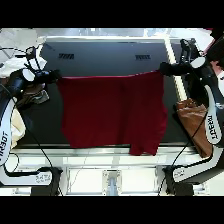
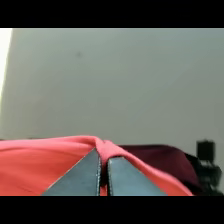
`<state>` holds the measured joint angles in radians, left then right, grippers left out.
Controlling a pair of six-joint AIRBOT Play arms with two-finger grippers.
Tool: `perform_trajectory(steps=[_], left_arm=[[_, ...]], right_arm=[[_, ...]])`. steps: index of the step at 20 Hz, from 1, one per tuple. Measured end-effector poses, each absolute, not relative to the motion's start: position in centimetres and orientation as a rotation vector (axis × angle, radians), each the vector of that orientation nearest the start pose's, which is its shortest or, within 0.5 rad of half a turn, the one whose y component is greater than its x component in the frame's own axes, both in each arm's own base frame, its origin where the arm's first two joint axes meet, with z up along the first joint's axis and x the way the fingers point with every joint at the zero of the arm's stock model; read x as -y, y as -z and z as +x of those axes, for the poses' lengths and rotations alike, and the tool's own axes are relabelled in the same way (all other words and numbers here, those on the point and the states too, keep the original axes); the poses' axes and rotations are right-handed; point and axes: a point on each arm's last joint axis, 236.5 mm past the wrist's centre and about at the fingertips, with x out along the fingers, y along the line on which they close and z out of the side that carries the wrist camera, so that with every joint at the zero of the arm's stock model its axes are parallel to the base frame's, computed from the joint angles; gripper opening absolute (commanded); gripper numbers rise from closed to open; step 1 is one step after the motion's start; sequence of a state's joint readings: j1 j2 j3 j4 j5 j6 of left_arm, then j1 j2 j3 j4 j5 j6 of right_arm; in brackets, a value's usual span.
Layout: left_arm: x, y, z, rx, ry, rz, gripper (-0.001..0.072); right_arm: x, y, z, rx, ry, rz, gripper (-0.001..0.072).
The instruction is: Fold the shirts.
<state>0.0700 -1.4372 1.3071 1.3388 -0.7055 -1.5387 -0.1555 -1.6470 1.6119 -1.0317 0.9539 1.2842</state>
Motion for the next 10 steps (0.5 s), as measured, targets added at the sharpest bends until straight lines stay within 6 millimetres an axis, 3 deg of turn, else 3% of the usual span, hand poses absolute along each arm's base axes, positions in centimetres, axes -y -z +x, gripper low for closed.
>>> perform_trajectory(steps=[3, 7, 10], left_arm=[[0.1, -3.6, 48.5, -0.972, 0.044, -0.157, 0.0003], [2.8, -0.2, 45.1, -1.165, 0.124, -0.076, 0.0003], [3.6, 2.8, 42.4, -1.304, 0.134, -0.047, 0.0004]], right_arm=[[-0.2, -4.7, 52.2, -1.007, -0.249, 0.279, 0.0016], [-1.4, -1.6, 48.2, -1.179, -0.319, 0.243, 0.0017], [-2.3, 1.6, 44.9, -1.311, -0.353, 0.247, 0.0017]])
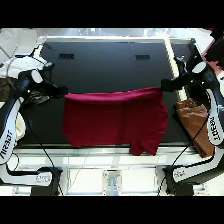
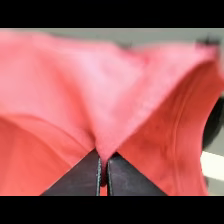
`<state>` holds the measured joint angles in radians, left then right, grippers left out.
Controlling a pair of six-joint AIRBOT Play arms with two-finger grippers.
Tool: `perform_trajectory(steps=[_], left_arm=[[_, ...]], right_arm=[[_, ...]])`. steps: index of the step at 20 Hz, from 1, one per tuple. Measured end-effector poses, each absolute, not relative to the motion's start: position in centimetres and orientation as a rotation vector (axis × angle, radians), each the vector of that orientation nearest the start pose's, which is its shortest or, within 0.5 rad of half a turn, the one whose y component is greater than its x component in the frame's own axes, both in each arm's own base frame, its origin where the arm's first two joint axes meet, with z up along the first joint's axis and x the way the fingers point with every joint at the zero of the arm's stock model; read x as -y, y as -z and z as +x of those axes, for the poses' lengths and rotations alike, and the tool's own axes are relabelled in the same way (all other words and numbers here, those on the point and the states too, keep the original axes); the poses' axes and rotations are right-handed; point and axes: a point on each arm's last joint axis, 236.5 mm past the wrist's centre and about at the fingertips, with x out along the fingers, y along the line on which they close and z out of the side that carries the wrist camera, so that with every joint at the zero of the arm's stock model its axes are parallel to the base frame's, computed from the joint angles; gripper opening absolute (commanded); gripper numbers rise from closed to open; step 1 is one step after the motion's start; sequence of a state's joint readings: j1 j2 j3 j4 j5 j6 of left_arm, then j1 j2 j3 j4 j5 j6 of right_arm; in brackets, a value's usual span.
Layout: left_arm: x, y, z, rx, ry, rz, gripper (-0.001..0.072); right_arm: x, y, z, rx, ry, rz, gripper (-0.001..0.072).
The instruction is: Fold the shirts.
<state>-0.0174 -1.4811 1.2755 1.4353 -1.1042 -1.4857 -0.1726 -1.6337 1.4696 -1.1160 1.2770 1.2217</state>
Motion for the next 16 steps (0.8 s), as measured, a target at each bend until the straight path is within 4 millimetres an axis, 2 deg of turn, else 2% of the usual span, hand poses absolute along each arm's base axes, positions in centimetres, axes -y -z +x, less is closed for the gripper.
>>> perform_trajectory(steps=[3, 6, 7, 8, 9, 12, 13, 14, 16], left_arm=[[3.4, 4.9, 40.0, -1.404, 0.127, -0.019, 0.0004], [3.5, 5.7, 39.2, -1.436, 0.124, -0.014, 0.0027], [3.4, 5.8, 39.0, -1.443, 0.122, -0.009, 0.0232], [3.4, 5.9, 38.9, -1.449, 0.122, -0.007, 0.0596], [3.4, 6.0, 38.6, -1.458, 0.121, -0.008, 0.0704], [3.0, 4.9, 38.5, -1.441, 0.109, -0.022, 0.0704], [2.9, 3.9, 38.4, -1.422, 0.105, -0.031, 0.0704], [2.7, 2.5, 38.4, -1.388, 0.098, -0.042, 0.0704], [2.2, -0.6, 37.9, -1.308, 0.075, -0.068, 0.0704]], right_arm=[[-2.7, 4.8, 41.7, -1.422, -0.367, 0.258, 0.0018], [-2.9, 7.3, 39.4, -1.489, -0.366, 0.27, 0.0026], [-2.8, 7.9, 39.1, -1.497, -0.361, 0.27, 0.0155], [-2.8, 8.2, 38.9, -1.5, -0.357, 0.271, 0.0388], [-2.8, 8.4, 38.7, -1.507, -0.357, 0.268, 0.0436], [-2.3, 7.4, 38.3, -1.52, -0.36, 0.234, 0.0438], [-1.8, 6.6, 38.1, -1.523, -0.356, 0.206, 0.0439], [-1.2, 5.6, 37.7, -1.523, -0.349, 0.184, 0.0464], [0.3, 3.4, 36.6, -1.513, -0.316, 0.185, 0.0463]])
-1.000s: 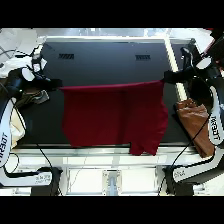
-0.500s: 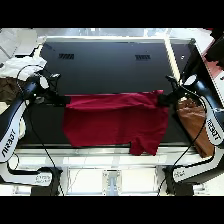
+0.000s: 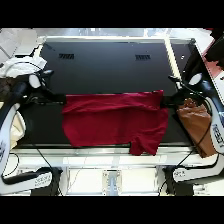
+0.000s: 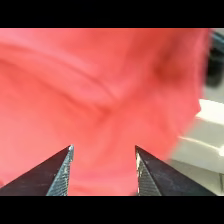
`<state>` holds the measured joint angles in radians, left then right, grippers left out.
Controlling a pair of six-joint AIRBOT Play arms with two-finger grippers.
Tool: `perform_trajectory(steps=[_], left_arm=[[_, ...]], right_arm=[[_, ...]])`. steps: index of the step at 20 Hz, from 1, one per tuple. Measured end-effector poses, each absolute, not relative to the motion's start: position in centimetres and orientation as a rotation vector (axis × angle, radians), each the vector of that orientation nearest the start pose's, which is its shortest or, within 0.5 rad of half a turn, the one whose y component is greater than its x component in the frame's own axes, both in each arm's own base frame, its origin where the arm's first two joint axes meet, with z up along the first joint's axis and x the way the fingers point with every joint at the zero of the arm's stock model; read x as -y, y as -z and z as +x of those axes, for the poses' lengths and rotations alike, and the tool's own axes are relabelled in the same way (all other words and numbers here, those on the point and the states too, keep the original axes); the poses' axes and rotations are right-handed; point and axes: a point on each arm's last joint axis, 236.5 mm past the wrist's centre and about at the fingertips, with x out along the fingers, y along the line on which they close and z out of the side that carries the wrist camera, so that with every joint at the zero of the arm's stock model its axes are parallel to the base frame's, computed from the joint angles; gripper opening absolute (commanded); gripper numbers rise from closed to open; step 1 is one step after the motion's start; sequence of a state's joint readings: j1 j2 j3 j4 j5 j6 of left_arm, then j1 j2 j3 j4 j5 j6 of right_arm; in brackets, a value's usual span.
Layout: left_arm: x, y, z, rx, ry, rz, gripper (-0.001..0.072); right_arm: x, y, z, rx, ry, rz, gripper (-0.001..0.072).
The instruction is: Fold the shirts.
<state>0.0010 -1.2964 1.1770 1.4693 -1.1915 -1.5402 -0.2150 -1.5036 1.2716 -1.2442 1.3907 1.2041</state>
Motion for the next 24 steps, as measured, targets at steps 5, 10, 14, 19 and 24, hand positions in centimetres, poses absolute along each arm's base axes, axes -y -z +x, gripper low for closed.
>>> perform_trajectory(steps=[5, 10, 14, 19, 24], left_arm=[[2.1, -6.1, 34.4, -1.105, 0.033, -0.16, 0.0702], [2.7, -10.0, 33.1, -0.935, 0.042, -0.212, 0.0702], [3.0, -11.0, 32.9, -0.893, 0.054, -0.231, 0.0702], [3.2, -11.2, 32.8, -0.882, 0.059, -0.244, 0.0702], [3.3, -11.3, 32.9, -0.878, 0.06, -0.246, 0.0702]], right_arm=[[0.1, 4.0, 26.4, -1.63, -0.291, 0.43, 0.0455], [-4.0, 7.8, 17.6, -1.782, -0.288, 0.637, 0.0454], [-5.7, 9.7, 14.6, -1.846, -0.269, 0.675, 0.0454], [-6.3, 10.5, 13.8, -1.861, -0.242, 0.686, 0.0386], [-7.4, 11.1, 14.6, -1.853, -0.235, 0.769, 0.0238]])
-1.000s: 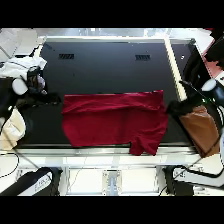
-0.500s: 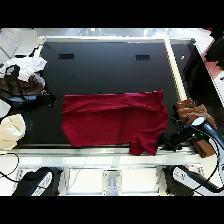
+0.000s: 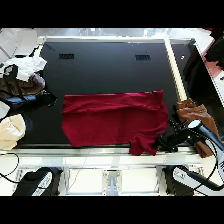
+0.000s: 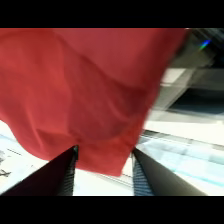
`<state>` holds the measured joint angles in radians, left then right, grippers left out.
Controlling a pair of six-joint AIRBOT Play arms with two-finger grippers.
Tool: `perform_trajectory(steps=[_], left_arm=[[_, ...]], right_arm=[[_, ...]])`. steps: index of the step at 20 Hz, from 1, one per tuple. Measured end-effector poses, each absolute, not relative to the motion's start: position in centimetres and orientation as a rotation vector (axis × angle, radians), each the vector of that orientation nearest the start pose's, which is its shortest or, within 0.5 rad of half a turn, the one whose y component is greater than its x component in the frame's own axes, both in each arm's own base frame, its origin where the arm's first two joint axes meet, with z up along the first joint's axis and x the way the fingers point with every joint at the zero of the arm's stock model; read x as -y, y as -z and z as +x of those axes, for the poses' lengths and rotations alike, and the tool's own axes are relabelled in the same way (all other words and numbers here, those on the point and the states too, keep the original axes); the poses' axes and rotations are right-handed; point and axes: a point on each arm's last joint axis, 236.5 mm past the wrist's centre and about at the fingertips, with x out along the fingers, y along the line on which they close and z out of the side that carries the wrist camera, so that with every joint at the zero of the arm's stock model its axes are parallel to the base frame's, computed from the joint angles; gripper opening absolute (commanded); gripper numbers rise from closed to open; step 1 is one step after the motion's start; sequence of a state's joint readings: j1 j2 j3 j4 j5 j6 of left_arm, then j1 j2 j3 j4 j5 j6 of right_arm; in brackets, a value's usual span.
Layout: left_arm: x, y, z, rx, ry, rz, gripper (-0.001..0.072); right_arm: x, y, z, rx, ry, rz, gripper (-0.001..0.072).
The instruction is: Fold the shirts.
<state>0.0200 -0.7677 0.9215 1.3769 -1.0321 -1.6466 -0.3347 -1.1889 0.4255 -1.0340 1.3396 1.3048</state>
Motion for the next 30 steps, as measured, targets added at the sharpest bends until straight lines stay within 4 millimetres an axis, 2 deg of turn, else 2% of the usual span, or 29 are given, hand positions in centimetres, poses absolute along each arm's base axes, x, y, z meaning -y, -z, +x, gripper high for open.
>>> perform_trajectory(steps=[2, 3, 5, 7, 10, 12, 14, 15, 16, 17, 20, 21, 25, 26, 27, 28, 30], left_arm=[[3.2, -11.3, 32.9, -0.878, 0.058, -0.244, 0.0702], [3.2, -11.3, 32.9, -0.878, 0.057, -0.242, 0.0702], [3.0, -11.1, 32.8, -0.882, 0.052, -0.237, 0.0699], [1.8, -9.2, 32.1, -0.928, -0.024, -0.28, 0.0689], [0.2, -3.4, 28.8, -1.074, -0.181, -0.421, 0.0689], [0.5, 1.0, 25.7, -1.182, -0.255, -0.55, 0.0688], [1.4, 4.4, 23.3, -1.252, -0.312, -0.718, 0.0677], [2.2, 5.5, 22.5, -1.267, -0.33, -0.814, 0.0579], [2.9, 6.6, 21.9, -1.278, -0.343, -0.902, 0.0522], [3.5, 7.6, 21.1, -1.3, -0.36, -0.967, 0.0522], [5.0, 10.0, 18.6, -1.37, -0.394, -1.085, 0.052], [5.3, 10.4, 18.2, -1.377, -0.402, -1.112, 0.0475], [6.0, 10.7, 19.4, -1.312, -0.361, -1.177, 0.0453], [6.0, 10.6, 19.9, -1.289, -0.353, -1.186, 0.0423], [6.0, 10.6, 20.1, -1.275, -0.346, -1.185, 0.021], [5.8, 10.7, 20.3, -1.262, -0.344, -1.179, 0.0035], [5.8, 10.5, 20.8, -1.239, -0.329, -1.184, 0.0007]], right_arm=[[-7.6, 11.4, 14.9, -1.849, -0.232, 0.793, 0.017], [-7.8, 11.5, 15.1, -1.845, -0.238, 0.805, 0.0025], [-8.0, 11.6, 15.5, -1.827, -0.247, 0.817, 0.0022], [-8.5, 11.5, 16.2, -1.8, -0.269, 0.836, 0.0022], [-8.8, 10.9, 17.2, -1.761, -0.309, 0.84, 0.0022], [-8.8, 10.3, 17.9, -1.734, -0.336, 0.832, 0.0022], [-8.8, 9.8, 18.4, -1.707, -0.351, 0.816, 0.0022], [-8.8, 9.5, 18.6, -1.696, -0.358, 0.809, 0.0022], [-8.7, 9.3, 18.7, -1.685, -0.361, 0.801, 0.0022], [-8.7, 9.1, 18.9, -1.675, -0.364, 0.797, 0.0022], [-8.7, 8.7, 19.1, -1.654, -0.37, 0.785, 0.0022], [-8.7, 8.6, 19.2, -1.649, -0.372, 0.783, 0.0022], [-8.8, 8.4, 19.4, -1.638, -0.377, 0.786, 0.0022], [-8.9, 8.3, 19.4, -1.634, -0.378, 0.79, 0.0022], [-8.9, 8.2, 19.5, -1.631, -0.38, 0.794, 0.0022], [-9.0, 8.2, 19.6, -1.628, -0.381, 0.797, 0.0022], [-9.1, 8.1, 19.7, -1.623, -0.383, 0.805, 0.0022]])
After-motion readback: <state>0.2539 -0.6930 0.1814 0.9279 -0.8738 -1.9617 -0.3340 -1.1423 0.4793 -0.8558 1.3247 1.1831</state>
